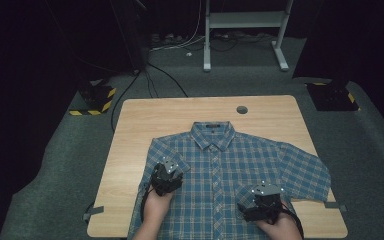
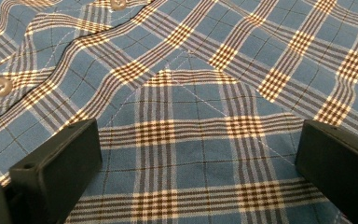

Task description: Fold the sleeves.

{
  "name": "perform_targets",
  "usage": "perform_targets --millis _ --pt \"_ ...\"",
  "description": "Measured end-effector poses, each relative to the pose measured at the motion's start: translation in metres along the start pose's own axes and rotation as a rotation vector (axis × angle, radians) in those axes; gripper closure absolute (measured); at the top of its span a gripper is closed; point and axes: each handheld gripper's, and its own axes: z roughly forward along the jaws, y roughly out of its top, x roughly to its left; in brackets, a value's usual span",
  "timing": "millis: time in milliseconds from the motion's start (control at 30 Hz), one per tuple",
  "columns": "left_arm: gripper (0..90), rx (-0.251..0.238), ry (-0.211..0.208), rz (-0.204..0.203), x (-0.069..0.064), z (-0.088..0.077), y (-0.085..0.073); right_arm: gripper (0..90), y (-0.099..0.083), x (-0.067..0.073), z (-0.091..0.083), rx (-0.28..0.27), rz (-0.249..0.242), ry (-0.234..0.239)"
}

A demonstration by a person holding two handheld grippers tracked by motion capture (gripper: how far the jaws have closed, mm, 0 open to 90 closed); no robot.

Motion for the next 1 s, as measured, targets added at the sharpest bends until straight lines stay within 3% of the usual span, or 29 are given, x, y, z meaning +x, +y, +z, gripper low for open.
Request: perform_targets --millis 133,233,400,567,733,933,1000 --pt "74.6 -0.006 -0.019 -0.013 0.003 0.0 -0.001 0.0 0.0 0.0 0.0 0.0 -0.001 0.0" --pt "83.8 -0.014 -0.042 -0.052 0.008 -0.001 -0.002 0.0 0.0 0.0 0.0 0.0 0.0 0.0" --pt "84.9 -0.075 -0.088 -0.105 0.011 -0.014 0.003 0.0 0.0 0.0 0.0 0.0 0.0 0.0" --pt "84.4 -0.132 -0.13 -0.121 0.007 -0.024 0.018 0.0 0.0 0.0 0.0 0.0 0.0 0.0" --pt "71.9 -0.132 -0.144 -0.129 0.005 -0.016 0.021 0.0 0.0 0.0 0.0 0.001 0.001 0.0" --pt "45.3 -0.139 -0.155 -0.115 0.007 -0.011 0.014 0.0 0.0 0.0 0.0 0.0 0.0 0.0" --pt "34.4 -0.153 -0.178 -0.122 0.009 -0.012 0.012 0.0 0.0 0.0 0.0 0.0 0.0 0.0"
